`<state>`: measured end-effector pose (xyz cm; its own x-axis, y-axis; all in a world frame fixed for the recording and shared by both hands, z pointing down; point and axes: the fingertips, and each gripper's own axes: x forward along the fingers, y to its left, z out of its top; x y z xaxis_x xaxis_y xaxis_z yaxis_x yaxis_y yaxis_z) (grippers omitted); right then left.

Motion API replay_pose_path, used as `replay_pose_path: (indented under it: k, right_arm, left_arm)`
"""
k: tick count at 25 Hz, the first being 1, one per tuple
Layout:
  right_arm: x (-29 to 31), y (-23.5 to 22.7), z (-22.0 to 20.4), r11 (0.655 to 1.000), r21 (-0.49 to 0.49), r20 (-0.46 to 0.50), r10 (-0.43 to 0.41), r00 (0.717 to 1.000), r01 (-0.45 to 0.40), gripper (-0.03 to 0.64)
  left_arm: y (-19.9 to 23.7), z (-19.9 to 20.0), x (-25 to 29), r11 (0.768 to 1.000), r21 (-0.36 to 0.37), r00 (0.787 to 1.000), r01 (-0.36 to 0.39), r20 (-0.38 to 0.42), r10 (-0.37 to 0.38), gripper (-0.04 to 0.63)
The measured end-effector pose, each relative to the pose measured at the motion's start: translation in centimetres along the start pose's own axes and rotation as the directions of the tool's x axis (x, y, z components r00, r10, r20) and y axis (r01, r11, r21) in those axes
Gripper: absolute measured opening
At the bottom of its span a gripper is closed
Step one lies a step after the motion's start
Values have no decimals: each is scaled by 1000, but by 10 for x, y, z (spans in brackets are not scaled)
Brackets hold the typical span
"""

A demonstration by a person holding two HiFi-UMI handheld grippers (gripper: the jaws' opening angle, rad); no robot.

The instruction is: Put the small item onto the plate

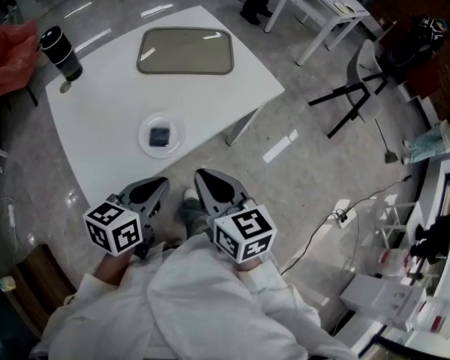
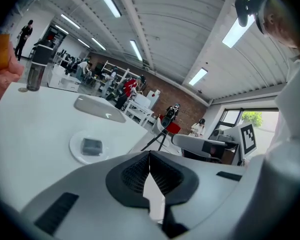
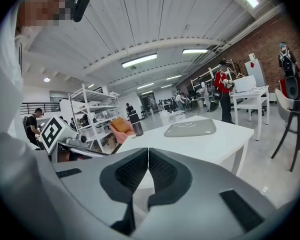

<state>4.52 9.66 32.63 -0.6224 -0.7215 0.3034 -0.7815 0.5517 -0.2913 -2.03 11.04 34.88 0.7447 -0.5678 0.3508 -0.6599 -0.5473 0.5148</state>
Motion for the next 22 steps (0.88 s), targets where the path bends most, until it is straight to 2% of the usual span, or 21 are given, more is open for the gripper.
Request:
replay_pose_path:
  k: [6, 22]
  right_arm:
    - [43, -37, 31, 1000, -4, -7, 22, 1000, -22, 15]
    - [115, -111, 68, 994, -32, -66, 106, 992, -108, 15]
  left_arm:
    - [27, 39, 35, 1000, -11, 1000, -19, 8, 19, 11]
    - [74, 100, 113, 996, -41, 996, -83, 38, 85, 11]
